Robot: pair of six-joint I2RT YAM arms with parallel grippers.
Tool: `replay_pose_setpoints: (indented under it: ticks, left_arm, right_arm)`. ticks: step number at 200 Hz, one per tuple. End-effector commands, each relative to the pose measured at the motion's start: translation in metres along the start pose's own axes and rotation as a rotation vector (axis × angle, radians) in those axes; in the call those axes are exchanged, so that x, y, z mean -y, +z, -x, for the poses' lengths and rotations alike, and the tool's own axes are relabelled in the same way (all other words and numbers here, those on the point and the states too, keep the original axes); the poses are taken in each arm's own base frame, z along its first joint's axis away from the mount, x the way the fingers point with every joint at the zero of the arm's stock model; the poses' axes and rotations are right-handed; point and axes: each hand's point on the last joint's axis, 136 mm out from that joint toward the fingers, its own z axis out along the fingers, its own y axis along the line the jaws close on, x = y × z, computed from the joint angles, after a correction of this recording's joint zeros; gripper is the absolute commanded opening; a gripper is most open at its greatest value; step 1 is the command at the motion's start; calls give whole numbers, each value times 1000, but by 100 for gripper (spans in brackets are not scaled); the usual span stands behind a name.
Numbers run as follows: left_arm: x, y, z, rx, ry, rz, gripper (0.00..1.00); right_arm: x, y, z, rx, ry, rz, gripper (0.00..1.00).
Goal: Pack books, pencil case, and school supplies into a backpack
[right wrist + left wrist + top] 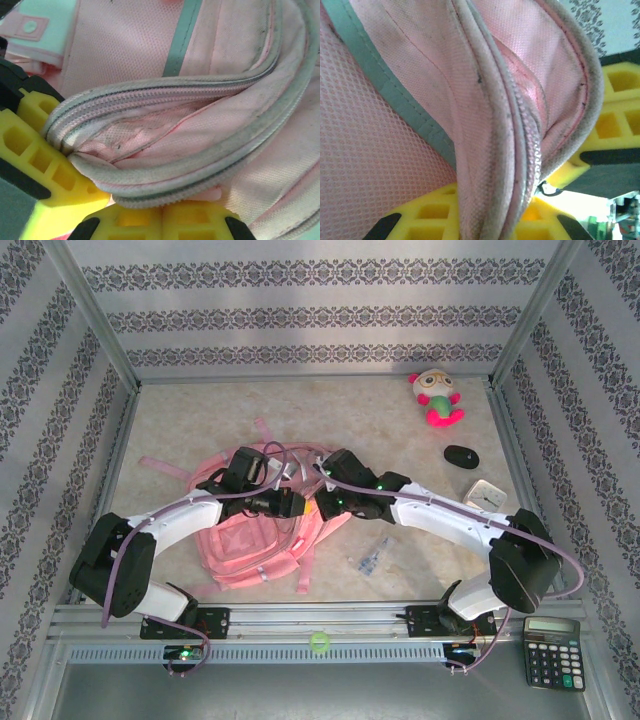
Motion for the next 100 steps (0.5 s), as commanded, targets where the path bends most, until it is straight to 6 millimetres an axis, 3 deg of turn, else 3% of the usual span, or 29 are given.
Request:
replay_pose_setpoints:
  ticks: [1, 44, 84, 100]
  left_arm:
    - [-23, -3, -41, -142, -66, 110, 0]
    - [-32, -6, -44, -182, 8, 176, 0]
    - [-30, -7, -44, -188, 32, 169, 0]
    - [-32, -8, -45, -187, 34, 176, 0]
  right_arm:
    - [-22, -9, 7, 6, -8, 208, 0]
    - [-42, -5, -7, -77, 30, 362, 0]
    - [-41, -4, -6, -45, 32, 364, 0]
    - [-30, -4, -4, -26, 48, 318, 0]
